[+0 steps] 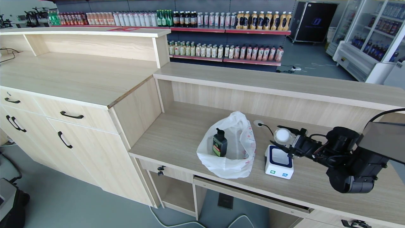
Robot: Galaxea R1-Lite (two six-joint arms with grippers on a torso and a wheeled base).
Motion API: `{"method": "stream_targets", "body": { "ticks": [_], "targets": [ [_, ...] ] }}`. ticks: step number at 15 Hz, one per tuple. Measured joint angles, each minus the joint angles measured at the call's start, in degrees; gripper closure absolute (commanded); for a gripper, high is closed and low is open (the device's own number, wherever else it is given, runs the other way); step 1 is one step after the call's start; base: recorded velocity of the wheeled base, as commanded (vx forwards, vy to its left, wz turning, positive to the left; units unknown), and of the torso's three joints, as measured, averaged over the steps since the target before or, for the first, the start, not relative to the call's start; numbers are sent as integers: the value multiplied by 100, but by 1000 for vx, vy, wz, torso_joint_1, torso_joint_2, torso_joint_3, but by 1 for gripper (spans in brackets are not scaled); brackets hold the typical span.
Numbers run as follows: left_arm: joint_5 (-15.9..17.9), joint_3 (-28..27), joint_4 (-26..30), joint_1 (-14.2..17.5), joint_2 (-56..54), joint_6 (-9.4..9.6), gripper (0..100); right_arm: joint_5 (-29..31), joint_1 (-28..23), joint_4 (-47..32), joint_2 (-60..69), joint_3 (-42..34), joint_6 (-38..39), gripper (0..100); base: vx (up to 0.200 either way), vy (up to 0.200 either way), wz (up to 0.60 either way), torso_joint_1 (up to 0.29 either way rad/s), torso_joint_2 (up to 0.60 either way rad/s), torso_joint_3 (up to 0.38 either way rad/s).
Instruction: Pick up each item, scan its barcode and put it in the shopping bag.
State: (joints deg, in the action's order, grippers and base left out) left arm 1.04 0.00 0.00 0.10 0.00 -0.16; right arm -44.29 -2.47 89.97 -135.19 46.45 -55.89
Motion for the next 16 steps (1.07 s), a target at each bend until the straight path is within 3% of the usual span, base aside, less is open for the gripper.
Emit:
{"method": "stream_targets", "body": {
  "ticks": [16],
  "targets": [
    [0, 0, 0, -2, 0, 0, 0, -194, 163, -5, -213, 352, 63, 100, 0, 0, 0, 0, 0, 0]
  ]
}}
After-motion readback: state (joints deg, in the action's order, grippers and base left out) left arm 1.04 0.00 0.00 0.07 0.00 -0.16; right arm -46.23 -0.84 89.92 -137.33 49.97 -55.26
